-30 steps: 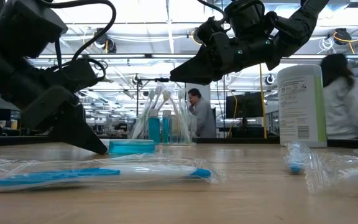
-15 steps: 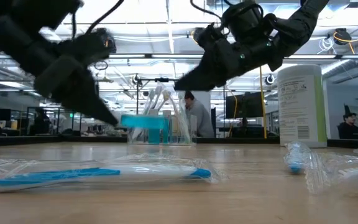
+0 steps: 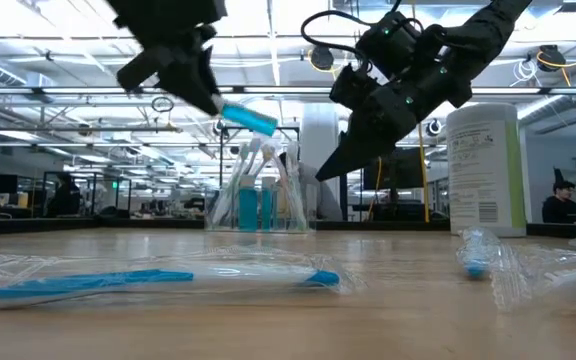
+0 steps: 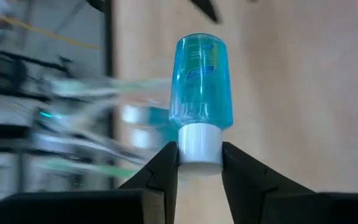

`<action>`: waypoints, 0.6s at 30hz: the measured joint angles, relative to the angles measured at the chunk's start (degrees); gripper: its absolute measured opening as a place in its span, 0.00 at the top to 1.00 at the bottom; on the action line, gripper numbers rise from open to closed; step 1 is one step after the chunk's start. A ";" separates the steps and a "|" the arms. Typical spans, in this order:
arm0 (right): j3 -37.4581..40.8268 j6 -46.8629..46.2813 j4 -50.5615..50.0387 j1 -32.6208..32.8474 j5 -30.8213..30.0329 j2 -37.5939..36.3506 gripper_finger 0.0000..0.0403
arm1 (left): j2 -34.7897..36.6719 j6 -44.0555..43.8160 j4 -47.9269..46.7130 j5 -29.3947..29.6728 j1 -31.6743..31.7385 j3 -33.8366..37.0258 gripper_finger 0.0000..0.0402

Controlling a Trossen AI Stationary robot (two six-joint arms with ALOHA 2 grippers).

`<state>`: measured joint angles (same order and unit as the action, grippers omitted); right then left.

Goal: Pick & Place toothbrushing station
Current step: Put the mouthwash into the middle section of the organizer

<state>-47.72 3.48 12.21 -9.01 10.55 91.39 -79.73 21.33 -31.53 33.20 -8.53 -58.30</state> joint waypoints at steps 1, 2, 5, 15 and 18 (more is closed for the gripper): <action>0.00 0.43 0.24 0.02 0.00 -0.02 0.57 | -0.02 3.52 -0.65 0.42 1.20 -1.48 0.76; 0.00 0.81 0.34 0.02 -0.02 -0.07 0.57 | -0.10 6.90 -0.94 0.98 2.40 -2.95 0.76; 0.00 1.61 -0.17 0.00 -0.01 -0.04 0.57 | -0.45 17.01 0.03 2.82 6.18 -6.53 0.76; 0.00 3.36 0.04 0.00 0.00 -0.04 0.57 | -5.38 49.09 0.68 6.38 15.22 -7.92 0.75; 0.00 3.43 0.40 0.00 -0.01 -0.04 0.57 | -7.84 57.72 2.44 8.36 15.30 -7.92 0.75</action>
<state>-47.72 6.92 12.61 -9.02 10.54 91.35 -87.56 79.05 -29.08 41.56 6.77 -66.22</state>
